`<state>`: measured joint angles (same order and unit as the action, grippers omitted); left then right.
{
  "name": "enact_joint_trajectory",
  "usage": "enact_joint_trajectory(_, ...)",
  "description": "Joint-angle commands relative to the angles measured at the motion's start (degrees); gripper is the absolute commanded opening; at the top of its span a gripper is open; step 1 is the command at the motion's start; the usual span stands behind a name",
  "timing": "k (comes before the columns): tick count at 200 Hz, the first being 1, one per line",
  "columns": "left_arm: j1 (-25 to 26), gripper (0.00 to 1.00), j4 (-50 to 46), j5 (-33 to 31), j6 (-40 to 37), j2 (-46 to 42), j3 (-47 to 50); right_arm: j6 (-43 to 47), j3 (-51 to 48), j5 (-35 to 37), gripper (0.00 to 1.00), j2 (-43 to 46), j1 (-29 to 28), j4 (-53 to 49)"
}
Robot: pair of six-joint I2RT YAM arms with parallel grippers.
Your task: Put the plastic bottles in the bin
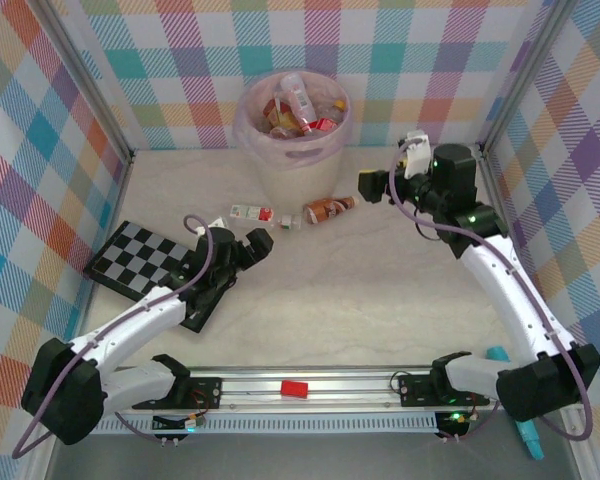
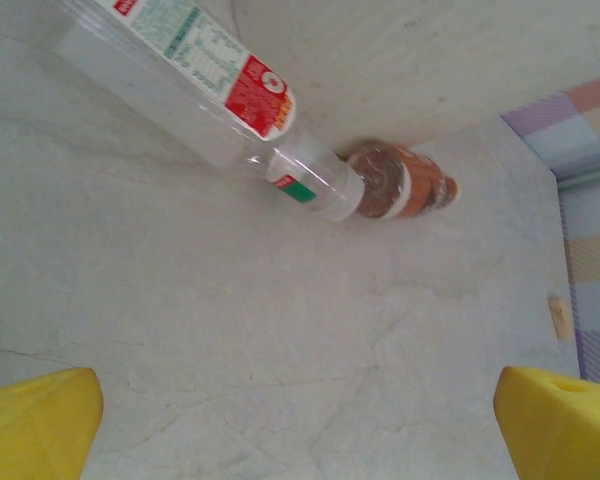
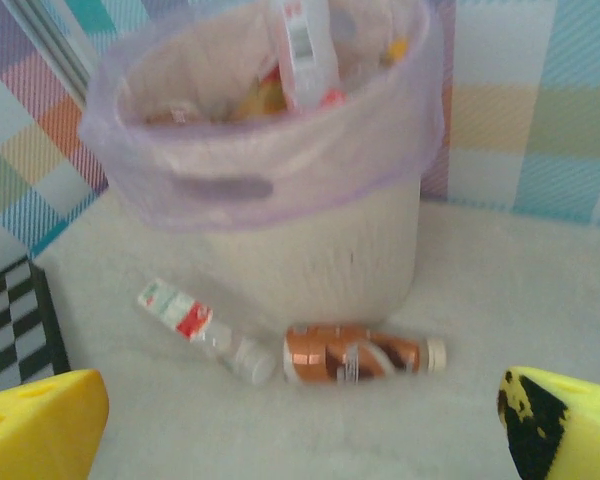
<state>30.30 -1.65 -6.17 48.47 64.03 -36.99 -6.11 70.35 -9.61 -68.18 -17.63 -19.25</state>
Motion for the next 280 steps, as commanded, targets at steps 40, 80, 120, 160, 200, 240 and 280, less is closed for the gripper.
enact_joint_trajectory(40, -4.7, 1.00, 7.3, -0.6, 7.0, 9.4, -4.8, -7.5, -15.4, -6.8, 0.99, 7.3, 0.1, -3.7)
enact_joint_trajectory(80, -8.4, 1.00, 13.9, 1.1, 15.5, 18.7, -6.4, -11.1, -22.5, -9.0, 1.00, 11.1, 0.0, -4.1)
enact_joint_trajectory(120, -10.6, 0.99, 15.2, -0.7, 20.6, 27.8, -11.5, -11.5, -25.6, -6.6, 1.00, 15.3, 0.1, -7.5)
enact_joint_trajectory(160, -12.7, 0.98, 19.9, -0.6, 25.4, 35.8, -14.4, -11.9, -27.5, -5.3, 1.00, 18.6, 0.0, -10.0)
enact_joint_trajectory(200, -13.8, 0.98, 22.5, 0.7, 26.3, 42.2, -18.2, -11.5, -28.4, -3.7, 0.99, 20.6, 0.1, -11.8)
enact_joint_trajectory(240, -14.3, 0.96, 22.1, 0.3, 29.0, 47.3, -20.5, -12.1, -29.7, -3.8, 1.00, 20.9, 0.0, -11.5)
enact_joint_trajectory(280, -14.8, 0.87, 23.5, 0.3, 31.1, 49.7, -20.1, -12.1, -30.3, -2.4, 0.99, 22.3, 0.1, -12.4)
